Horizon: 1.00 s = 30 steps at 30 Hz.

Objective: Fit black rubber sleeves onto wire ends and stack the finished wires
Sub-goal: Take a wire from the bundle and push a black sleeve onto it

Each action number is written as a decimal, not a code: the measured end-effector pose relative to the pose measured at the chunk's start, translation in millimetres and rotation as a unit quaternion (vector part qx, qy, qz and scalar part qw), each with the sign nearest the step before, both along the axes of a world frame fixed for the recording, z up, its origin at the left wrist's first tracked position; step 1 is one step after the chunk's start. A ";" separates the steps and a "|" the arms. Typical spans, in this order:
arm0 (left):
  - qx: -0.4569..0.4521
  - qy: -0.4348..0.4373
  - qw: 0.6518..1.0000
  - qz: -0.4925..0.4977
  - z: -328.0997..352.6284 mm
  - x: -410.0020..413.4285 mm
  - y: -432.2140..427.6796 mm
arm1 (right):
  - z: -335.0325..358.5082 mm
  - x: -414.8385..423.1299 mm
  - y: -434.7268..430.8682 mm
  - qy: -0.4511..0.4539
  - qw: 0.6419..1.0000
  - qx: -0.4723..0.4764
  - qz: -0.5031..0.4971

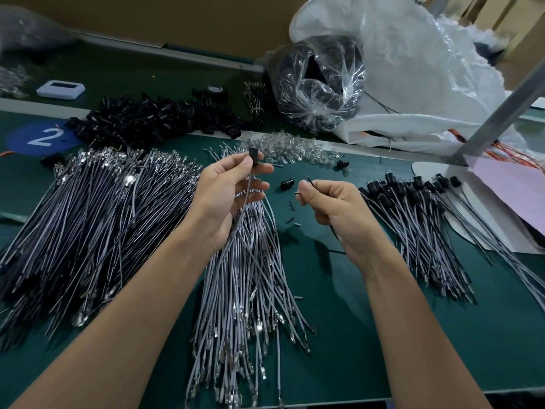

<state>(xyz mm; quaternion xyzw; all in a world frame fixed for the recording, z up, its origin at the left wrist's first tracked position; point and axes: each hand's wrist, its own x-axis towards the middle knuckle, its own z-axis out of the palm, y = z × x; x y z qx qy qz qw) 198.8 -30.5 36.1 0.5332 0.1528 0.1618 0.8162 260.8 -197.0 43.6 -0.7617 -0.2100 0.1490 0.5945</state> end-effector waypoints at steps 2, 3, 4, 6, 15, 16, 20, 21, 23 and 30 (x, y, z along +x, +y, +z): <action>0.000 0.000 1.000 -0.001 0.2 -0.2 -0.1 | -0.1 -0.6 0.5 0.002 1.000 0.000 0.007; -0.001 0.000 1.000 -0.002 0.3 -0.4 0.1 | 0.2 -1.0 1.0 0.002 1.000 0.001 0.009; -0.001 0.000 1.000 -0.002 0.2 -0.6 0.2 | 0.9 -1.9 1.4 -0.002 1.000 -0.003 0.006; 0.000 -0.001 1.000 -0.002 0.2 -0.9 0.7 | 0.4 -1.0 0.4 -0.025 0.999 -0.027 -0.026; -0.003 -0.004 1.000 -0.006 -0.6 -1.5 0.5 | -15.9 28.2 -21.7 -0.088 0.952 -0.212 -0.202; -0.002 -0.005 1.000 -0.007 -0.4 -1.5 0.4 | -17.0 29.3 -22.2 -0.080 0.953 -0.211 -0.201; 0.002 -0.008 1.000 -0.012 0.0 -2.2 0.5 | -17.1 33.2 -21.5 -0.071 0.952 -0.202 -0.219; 0.002 -0.009 1.000 -0.013 0.0 -2.2 0.6 | -16.7 33.2 -21.7 -0.068 0.952 -0.202 -0.218; 0.002 -0.012 1.000 -0.017 0.0 -2.3 0.9 | -15.1 32.4 -21.5 -0.061 0.956 -0.198 -0.208; 0.012 -0.027 0.999 -0.025 1.5 -2.1 -0.5 | -6.7 10.2 -4.7 -0.250 0.920 -0.230 -0.194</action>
